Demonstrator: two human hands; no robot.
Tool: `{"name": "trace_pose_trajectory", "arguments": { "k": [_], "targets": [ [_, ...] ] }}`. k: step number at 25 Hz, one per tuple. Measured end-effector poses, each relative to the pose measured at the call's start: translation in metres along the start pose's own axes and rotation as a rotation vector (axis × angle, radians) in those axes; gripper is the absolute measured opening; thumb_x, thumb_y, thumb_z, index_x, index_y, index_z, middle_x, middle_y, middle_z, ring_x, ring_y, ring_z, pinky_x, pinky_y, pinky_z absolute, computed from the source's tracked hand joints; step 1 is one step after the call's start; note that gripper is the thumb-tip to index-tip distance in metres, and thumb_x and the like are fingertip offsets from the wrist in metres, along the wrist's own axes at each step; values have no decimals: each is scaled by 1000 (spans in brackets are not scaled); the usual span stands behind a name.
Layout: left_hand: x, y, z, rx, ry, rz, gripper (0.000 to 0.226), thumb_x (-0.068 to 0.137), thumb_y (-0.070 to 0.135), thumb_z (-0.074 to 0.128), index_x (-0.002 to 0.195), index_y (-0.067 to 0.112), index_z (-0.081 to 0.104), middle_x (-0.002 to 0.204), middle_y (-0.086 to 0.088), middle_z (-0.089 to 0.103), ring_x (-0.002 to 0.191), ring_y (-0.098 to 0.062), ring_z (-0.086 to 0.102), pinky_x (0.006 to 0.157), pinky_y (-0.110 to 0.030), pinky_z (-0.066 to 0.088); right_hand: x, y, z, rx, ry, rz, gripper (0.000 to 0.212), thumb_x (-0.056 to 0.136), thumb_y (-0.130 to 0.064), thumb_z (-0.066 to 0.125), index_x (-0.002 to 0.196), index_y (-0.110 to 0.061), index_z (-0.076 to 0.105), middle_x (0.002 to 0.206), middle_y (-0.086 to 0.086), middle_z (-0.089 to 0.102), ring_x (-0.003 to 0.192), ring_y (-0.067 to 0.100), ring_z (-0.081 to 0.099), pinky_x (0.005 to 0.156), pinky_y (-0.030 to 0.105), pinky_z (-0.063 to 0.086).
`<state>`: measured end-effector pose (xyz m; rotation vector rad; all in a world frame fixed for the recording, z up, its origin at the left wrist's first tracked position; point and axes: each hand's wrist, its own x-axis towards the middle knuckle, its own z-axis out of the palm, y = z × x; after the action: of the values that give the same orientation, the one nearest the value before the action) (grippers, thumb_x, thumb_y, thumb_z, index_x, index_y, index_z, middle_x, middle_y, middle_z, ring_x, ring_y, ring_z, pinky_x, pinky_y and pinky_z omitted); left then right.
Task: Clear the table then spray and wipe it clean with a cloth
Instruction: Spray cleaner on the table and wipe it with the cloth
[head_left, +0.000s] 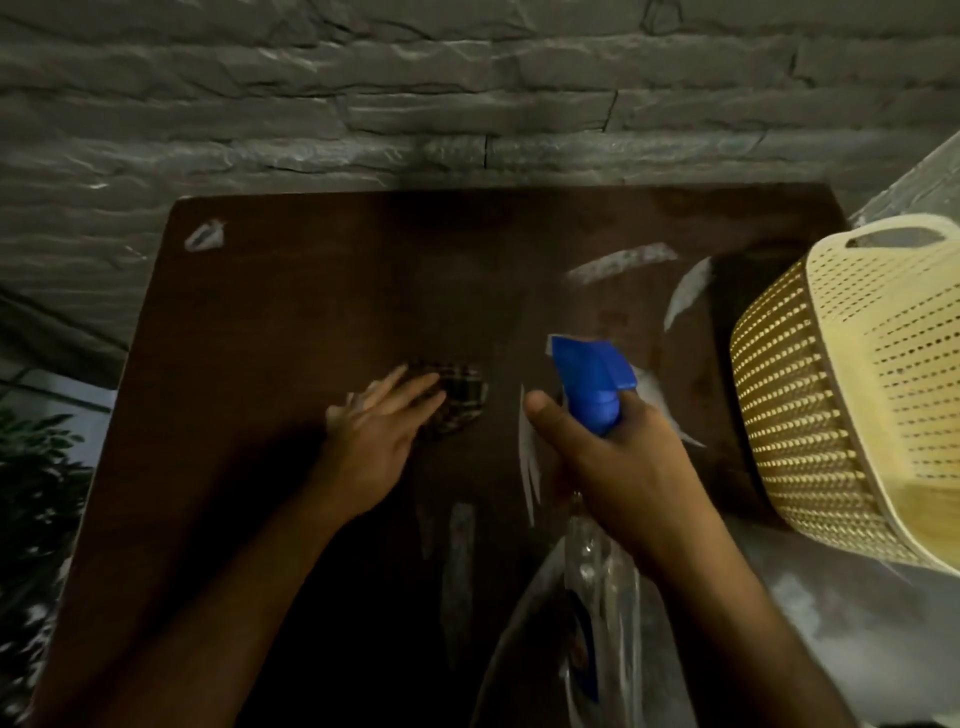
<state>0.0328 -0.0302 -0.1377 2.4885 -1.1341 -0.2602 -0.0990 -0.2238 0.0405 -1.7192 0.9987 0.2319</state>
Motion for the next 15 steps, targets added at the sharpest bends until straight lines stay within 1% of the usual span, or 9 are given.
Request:
{"name": "trace_pose_trajectory", "arguments": {
  "k": [2, 4, 5, 6, 8, 10, 11, 13, 15],
  "targets": [
    [-23, -52, -20, 24, 47, -126, 49, 91, 14, 35, 137, 22, 50, 149, 7, 36, 142, -23, 26, 110, -50, 27, -12, 16, -7, -9, -18, 13, 37, 72, -66, 61, 89, -33, 56, 78, 0, 71, 70, 16, 70, 73, 41, 61],
    [17, -98, -34, 8, 128, -301, 46, 92, 6, 45, 137, 12, 50, 149, -6, 38, 140, -33, 30, 115, -51, 23, -23, 34, -8, -39, -70, 31, 31, 77, -62, 63, 89, -35, 54, 75, -1, 70, 66, 11, 68, 65, 31, 57],
    [50, -106, -35, -2, 161, -368, 47, 91, 3, 47, 138, 11, 49, 150, -9, 38, 139, -35, 31, 116, -49, 21, -29, 43, -6, -47, -101, 51, 28, 78, -60, 63, 89, -36, 54, 75, -1, 69, 65, 10, 67, 63, 28, 55],
    [79, -97, -34, -9, 168, -392, 48, 91, 3, 47, 138, 12, 48, 151, -9, 37, 140, -34, 30, 117, -47, 20, -35, 49, -3, -46, -124, 70, 27, 79, -59, 64, 89, -36, 53, 76, -2, 69, 65, 9, 66, 62, 27, 53],
    [106, -54, -15, 5, 138, -340, 49, 92, 3, 44, 140, 15, 46, 153, -5, 33, 141, -32, 27, 117, -47, 18, -48, 62, 3, -79, -150, 71, 27, 79, -58, 66, 88, -36, 54, 75, -2, 69, 65, 9, 66, 62, 26, 52],
    [86, -14, -1, -1, 92, -205, 50, 95, 4, 41, 142, 20, 43, 155, 1, 28, 144, -28, 20, 117, -47, 16, -65, 70, 9, -150, -196, 51, 28, 80, -60, 64, 86, -34, 55, 76, -3, 68, 68, 8, 66, 64, 25, 51],
    [74, -8, 3, -19, 77, -178, 51, 96, 5, 40, 144, 22, 41, 156, 4, 27, 145, -25, 16, 118, -46, 14, -72, 74, 10, -167, -209, 46, 29, 79, -61, 64, 86, -34, 54, 76, -4, 68, 69, 7, 66, 64, 24, 51],
    [57, -9, -2, -56, 67, -236, 50, 98, 6, 39, 145, 25, 38, 157, 7, 24, 146, -20, 12, 119, -43, 9, -86, 81, 9, -169, -219, 12, 30, 79, -61, 64, 87, -35, 54, 77, -6, 68, 68, 5, 66, 63, 22, 50],
    [49, -4, -4, -53, 62, -295, 50, 98, 7, 39, 145, 24, 38, 157, 8, 24, 147, -19, 10, 118, -39, 5, -94, 88, 6, -173, -233, -15, 29, 80, -61, 63, 89, -34, 55, 79, -5, 68, 70, 7, 67, 68, 26, 55]
  ]
}}
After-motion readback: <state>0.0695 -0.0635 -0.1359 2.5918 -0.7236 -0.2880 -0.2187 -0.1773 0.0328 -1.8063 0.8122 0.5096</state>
